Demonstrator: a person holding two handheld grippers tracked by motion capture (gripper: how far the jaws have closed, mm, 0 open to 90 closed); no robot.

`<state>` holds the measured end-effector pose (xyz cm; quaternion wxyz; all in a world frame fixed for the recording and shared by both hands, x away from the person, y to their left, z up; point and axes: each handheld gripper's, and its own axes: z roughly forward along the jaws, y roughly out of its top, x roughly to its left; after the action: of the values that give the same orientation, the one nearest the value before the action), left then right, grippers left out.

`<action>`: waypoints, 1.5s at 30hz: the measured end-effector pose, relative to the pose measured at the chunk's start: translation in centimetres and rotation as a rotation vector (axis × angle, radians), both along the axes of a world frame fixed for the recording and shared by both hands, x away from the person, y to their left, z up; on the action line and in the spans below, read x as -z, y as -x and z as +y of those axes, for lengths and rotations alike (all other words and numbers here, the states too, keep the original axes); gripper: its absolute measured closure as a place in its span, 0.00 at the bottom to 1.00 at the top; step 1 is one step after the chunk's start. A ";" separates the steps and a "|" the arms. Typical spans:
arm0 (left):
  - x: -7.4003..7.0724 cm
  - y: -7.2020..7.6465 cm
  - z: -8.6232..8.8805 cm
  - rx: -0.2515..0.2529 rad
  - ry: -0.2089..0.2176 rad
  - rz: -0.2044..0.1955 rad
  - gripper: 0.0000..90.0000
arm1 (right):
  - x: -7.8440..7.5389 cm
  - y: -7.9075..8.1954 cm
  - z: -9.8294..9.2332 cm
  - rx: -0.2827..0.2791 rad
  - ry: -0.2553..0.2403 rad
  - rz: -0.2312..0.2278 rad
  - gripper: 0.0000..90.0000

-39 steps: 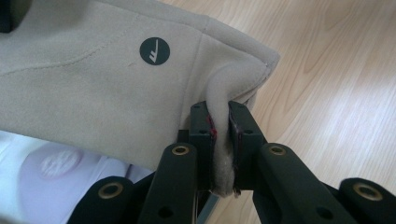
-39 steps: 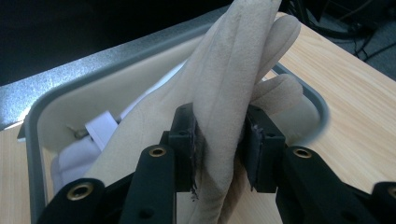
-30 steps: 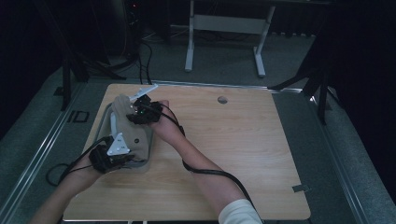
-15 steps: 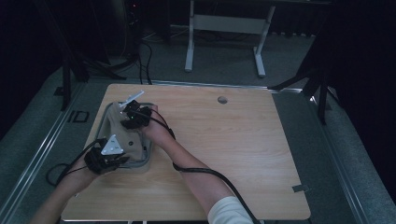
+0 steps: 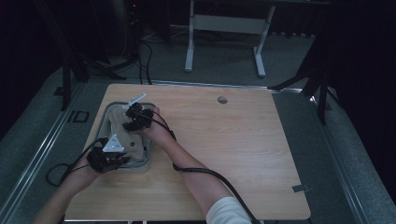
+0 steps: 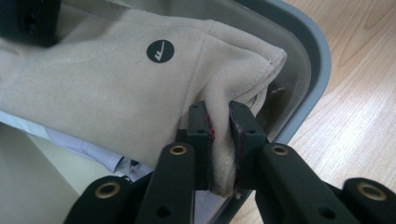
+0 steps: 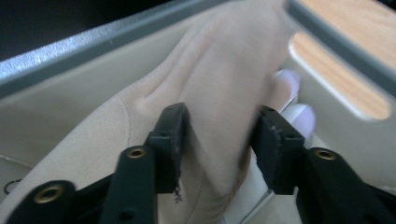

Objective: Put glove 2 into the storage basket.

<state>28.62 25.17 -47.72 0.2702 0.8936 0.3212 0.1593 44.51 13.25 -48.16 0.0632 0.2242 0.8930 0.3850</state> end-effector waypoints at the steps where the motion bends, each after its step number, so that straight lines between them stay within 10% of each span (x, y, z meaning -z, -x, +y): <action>1: -0.2 0.0 0.1 -0.001 0.013 0.005 0.86 | -0.3 0.0 -0.2 -0.008 -0.003 -0.005 0.55; 13: -3.0 0.8 0.6 -0.084 0.263 -0.095 0.17 | -3.4 0.1 -4.4 -0.049 -0.096 0.017 0.19; 45: -1.0 1.4 -8.7 0.102 0.343 -0.118 0.16 | -1.0 3.9 -15.8 -0.028 -0.068 -0.027 0.17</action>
<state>27.19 16.51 -46.76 0.4447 0.8386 0.2815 0.1406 40.58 -2.60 -47.12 0.0624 0.2085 0.8814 0.4191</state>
